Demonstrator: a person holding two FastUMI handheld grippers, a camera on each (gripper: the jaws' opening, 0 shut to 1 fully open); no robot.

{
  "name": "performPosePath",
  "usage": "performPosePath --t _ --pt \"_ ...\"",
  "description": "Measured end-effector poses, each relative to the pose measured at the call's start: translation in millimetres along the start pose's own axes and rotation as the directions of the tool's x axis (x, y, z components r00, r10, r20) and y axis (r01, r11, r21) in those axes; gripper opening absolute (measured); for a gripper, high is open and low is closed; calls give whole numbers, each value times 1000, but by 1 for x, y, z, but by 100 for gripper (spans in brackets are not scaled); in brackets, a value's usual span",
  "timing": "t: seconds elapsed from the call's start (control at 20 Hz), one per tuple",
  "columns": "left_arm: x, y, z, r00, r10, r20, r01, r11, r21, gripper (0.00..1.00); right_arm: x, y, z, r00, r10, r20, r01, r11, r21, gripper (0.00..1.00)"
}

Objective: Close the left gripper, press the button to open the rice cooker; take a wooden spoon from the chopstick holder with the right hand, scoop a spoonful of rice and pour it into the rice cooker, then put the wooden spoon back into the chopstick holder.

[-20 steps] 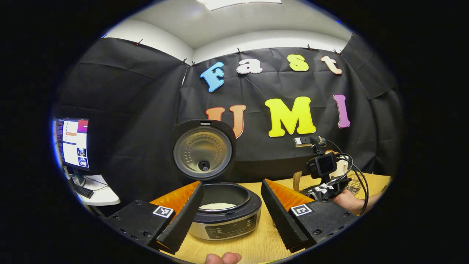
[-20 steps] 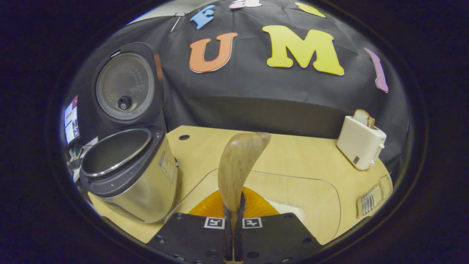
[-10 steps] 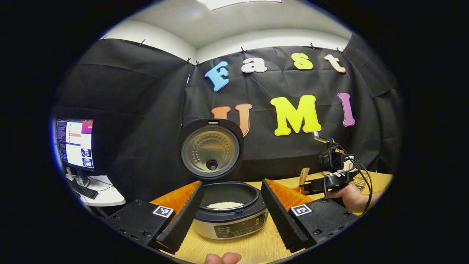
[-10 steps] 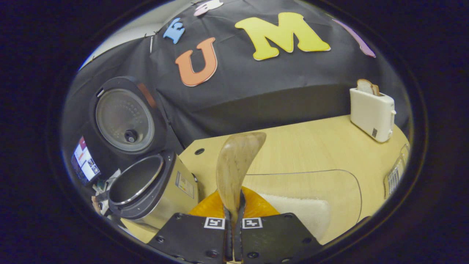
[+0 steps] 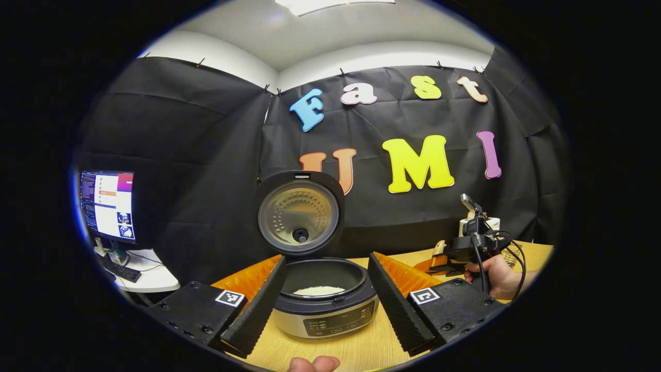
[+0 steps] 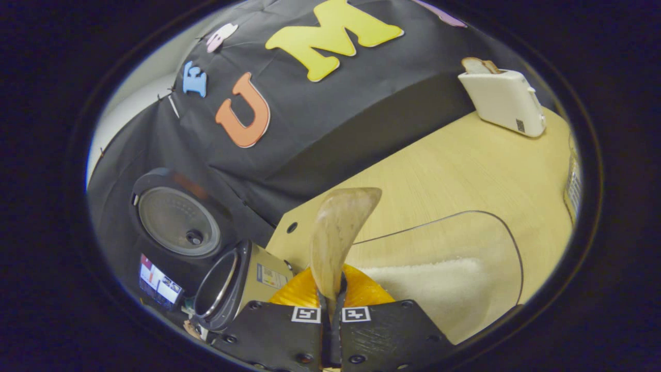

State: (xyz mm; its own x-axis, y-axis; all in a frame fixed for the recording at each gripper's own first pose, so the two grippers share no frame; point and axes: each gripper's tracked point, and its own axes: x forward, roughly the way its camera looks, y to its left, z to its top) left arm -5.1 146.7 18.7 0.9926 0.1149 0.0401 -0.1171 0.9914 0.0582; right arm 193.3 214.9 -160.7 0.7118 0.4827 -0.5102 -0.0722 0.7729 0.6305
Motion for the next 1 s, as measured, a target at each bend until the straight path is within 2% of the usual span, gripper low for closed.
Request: performPosePath --t 0.25,0.55,0.7,0.8,0.85,0.9,1.0 --pt "0 -1 0 1000 -2 4 2 1000 2 100 -16 -18 30 997 -3 80 -3 997 72 0" --pt "2 6 -4 1000 17 -8 -17 1000 10 100 -43 -27 57 990 56 131 -82 975 205 0" --pt "3 9 -7 1000 23 -12 -23 1000 17 100 -42 -36 60 990 42 132 -71 972 225 0" --pt "3 16 -11 999 34 -17 -33 999 26 100 -43 -26 66 988 63 139 -94 968 233 0" --pt "4 19 -12 999 42 -20 -41 999 28 95 -44 -20 69 987 73 142 -105 967 234 0" --pt "3 25 -14 998 52 -25 -51 998 26 100 -45 -13 72 986 84 145 -117 966 232 0" --pt "4 34 -18 997 69 -35 -69 998 14 100 -45 6 78 982 114 149 -145 965 221 0"
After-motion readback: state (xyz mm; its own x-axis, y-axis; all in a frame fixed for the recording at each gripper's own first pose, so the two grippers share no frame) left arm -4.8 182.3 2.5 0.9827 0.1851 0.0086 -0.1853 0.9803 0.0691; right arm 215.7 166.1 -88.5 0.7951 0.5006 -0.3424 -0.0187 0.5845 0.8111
